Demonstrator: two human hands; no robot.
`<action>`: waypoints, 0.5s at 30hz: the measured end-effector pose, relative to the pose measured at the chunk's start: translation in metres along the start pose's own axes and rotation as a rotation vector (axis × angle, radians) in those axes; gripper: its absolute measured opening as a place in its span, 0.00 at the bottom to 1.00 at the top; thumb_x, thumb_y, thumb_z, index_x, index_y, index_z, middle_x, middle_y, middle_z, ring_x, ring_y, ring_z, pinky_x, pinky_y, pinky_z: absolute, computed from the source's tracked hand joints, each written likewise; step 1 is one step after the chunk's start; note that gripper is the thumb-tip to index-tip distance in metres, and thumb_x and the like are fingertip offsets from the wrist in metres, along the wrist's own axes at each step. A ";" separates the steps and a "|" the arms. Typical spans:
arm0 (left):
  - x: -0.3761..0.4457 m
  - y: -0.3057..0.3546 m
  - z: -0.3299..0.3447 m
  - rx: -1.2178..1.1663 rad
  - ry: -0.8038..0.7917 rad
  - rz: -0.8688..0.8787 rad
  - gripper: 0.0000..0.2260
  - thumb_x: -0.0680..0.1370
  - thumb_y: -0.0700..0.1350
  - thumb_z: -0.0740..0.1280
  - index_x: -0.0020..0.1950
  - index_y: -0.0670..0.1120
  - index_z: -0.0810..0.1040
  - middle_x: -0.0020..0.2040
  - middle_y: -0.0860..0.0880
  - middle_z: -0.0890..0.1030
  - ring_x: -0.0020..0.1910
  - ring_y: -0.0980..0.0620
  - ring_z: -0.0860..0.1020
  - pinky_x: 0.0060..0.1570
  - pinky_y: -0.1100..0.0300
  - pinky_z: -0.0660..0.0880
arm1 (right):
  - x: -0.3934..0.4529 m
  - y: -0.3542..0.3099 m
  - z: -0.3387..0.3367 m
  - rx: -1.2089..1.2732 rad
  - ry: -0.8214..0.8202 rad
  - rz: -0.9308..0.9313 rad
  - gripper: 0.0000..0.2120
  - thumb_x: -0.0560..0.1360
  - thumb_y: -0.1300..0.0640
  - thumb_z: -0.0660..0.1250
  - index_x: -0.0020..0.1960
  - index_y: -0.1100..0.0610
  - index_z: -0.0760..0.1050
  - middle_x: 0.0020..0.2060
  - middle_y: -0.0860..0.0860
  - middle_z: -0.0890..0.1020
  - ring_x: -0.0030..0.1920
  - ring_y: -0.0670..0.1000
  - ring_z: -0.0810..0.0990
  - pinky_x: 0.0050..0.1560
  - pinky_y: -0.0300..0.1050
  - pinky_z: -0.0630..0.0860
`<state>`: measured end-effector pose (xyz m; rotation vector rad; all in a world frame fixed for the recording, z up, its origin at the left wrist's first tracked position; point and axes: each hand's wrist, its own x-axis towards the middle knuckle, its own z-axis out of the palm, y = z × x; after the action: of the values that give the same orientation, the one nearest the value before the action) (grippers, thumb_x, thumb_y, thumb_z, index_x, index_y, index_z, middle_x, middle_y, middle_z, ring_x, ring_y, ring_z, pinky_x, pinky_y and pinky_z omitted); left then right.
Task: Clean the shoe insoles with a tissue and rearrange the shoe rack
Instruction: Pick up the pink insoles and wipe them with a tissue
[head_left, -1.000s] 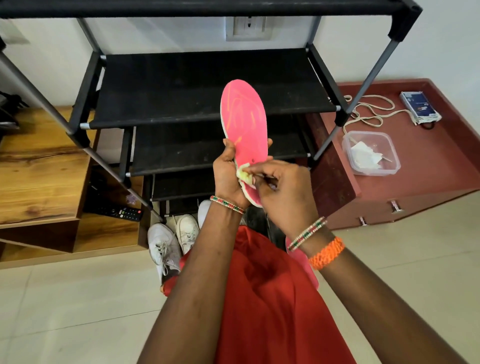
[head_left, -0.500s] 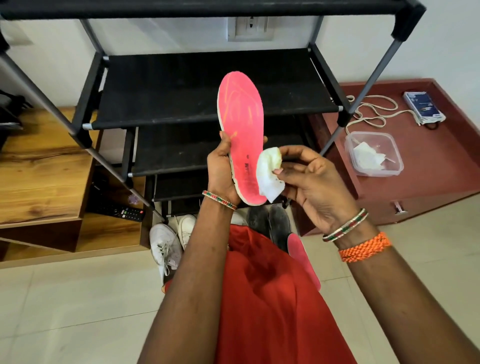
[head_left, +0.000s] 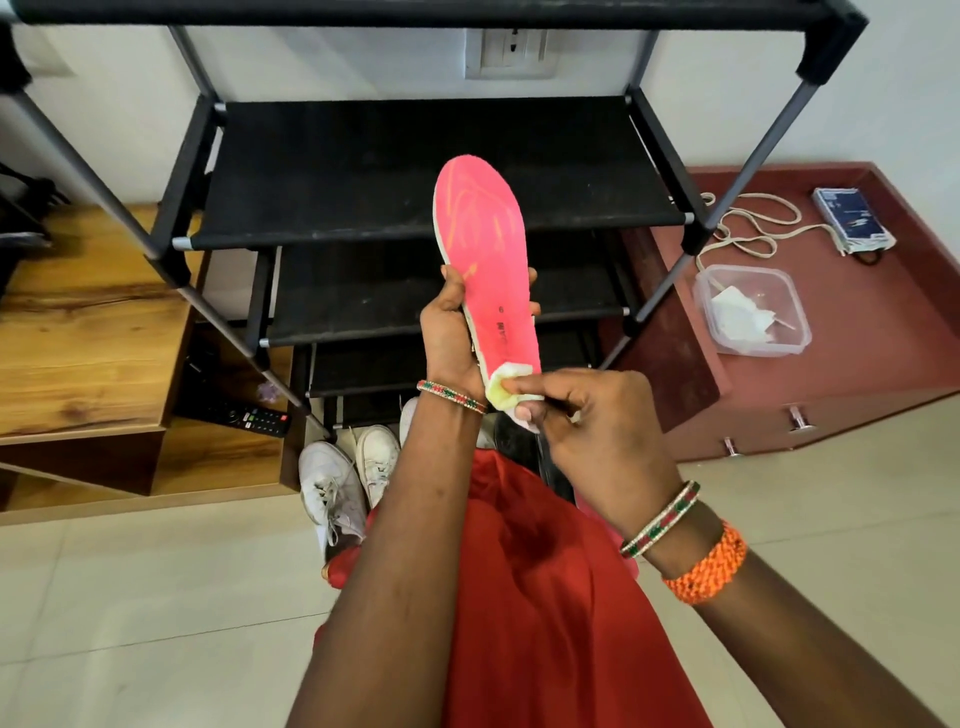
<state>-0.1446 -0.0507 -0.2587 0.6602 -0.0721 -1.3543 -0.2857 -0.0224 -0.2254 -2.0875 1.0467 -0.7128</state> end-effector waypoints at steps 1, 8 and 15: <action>-0.002 -0.002 0.002 0.003 0.002 -0.012 0.24 0.82 0.58 0.50 0.48 0.43 0.80 0.45 0.40 0.79 0.29 0.46 0.76 0.31 0.60 0.76 | 0.003 0.000 0.000 -0.048 0.016 -0.020 0.13 0.68 0.67 0.72 0.49 0.54 0.84 0.42 0.52 0.85 0.43 0.49 0.83 0.49 0.44 0.79; -0.005 -0.004 0.003 0.015 0.005 -0.029 0.22 0.81 0.58 0.49 0.52 0.44 0.75 0.44 0.39 0.80 0.32 0.46 0.76 0.33 0.59 0.76 | 0.019 -0.006 0.003 -0.124 0.022 -0.053 0.11 0.68 0.67 0.71 0.47 0.56 0.84 0.44 0.52 0.85 0.45 0.52 0.82 0.48 0.51 0.79; -0.004 -0.011 0.010 0.017 -0.015 -0.072 0.23 0.81 0.58 0.49 0.52 0.43 0.75 0.43 0.41 0.79 0.30 0.47 0.77 0.31 0.61 0.76 | 0.019 0.000 -0.004 -0.121 0.004 0.051 0.09 0.69 0.65 0.72 0.47 0.55 0.84 0.41 0.53 0.85 0.41 0.49 0.83 0.48 0.46 0.80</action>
<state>-0.1597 -0.0517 -0.2547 0.6725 -0.0728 -1.4297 -0.2787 -0.0394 -0.2196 -2.1535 1.1666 -0.6425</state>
